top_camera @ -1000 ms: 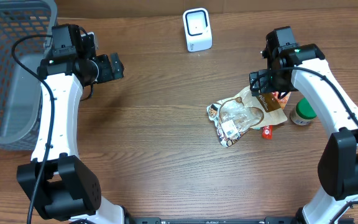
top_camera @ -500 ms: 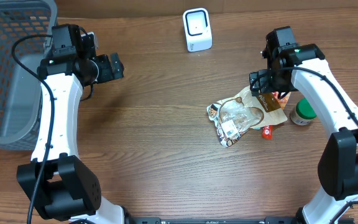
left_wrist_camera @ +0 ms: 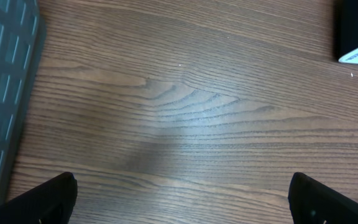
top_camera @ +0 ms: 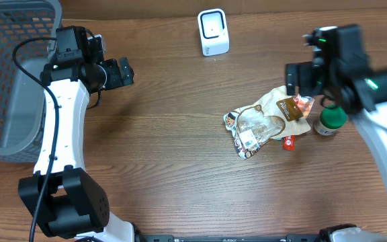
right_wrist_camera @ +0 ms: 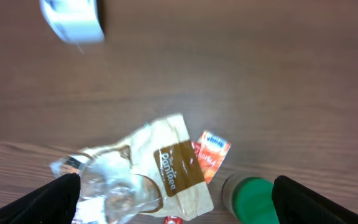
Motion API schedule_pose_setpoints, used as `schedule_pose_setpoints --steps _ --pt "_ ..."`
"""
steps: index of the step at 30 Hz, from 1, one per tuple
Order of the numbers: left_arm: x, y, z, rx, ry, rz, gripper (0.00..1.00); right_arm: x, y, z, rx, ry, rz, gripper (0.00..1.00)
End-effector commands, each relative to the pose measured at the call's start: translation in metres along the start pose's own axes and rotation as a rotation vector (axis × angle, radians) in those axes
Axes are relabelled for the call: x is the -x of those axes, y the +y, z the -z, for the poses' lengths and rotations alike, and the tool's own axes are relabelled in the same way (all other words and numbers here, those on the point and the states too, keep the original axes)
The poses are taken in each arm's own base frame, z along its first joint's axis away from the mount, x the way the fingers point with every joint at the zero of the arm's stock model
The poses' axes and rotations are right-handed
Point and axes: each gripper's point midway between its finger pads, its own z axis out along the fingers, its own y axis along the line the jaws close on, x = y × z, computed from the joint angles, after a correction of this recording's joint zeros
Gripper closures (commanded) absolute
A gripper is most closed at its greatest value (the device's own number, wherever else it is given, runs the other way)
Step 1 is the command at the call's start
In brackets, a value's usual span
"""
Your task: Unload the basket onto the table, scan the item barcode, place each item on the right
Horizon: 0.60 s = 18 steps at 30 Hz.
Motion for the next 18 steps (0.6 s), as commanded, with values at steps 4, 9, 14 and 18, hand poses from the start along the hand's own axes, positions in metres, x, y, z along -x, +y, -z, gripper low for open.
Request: schedule_pose_setpoints --steps 4,9,14,18 --pt "0.002 0.001 0.000 0.003 -0.006 -0.003 0.00 0.016 -0.007 0.105 0.028 -0.276 -0.029 0.00" --pt "0.002 0.001 0.000 0.003 -0.005 -0.003 0.00 0.006 -0.014 0.182 0.046 -0.469 -0.045 0.00" --pt "0.002 0.001 0.000 0.003 -0.005 -0.003 0.00 -0.011 -0.021 0.239 0.060 -0.624 -0.058 0.00" --pt "0.002 0.001 0.000 0.003 -0.005 -0.003 0.00 -0.027 -0.024 0.256 0.064 -0.652 -0.060 0.00"
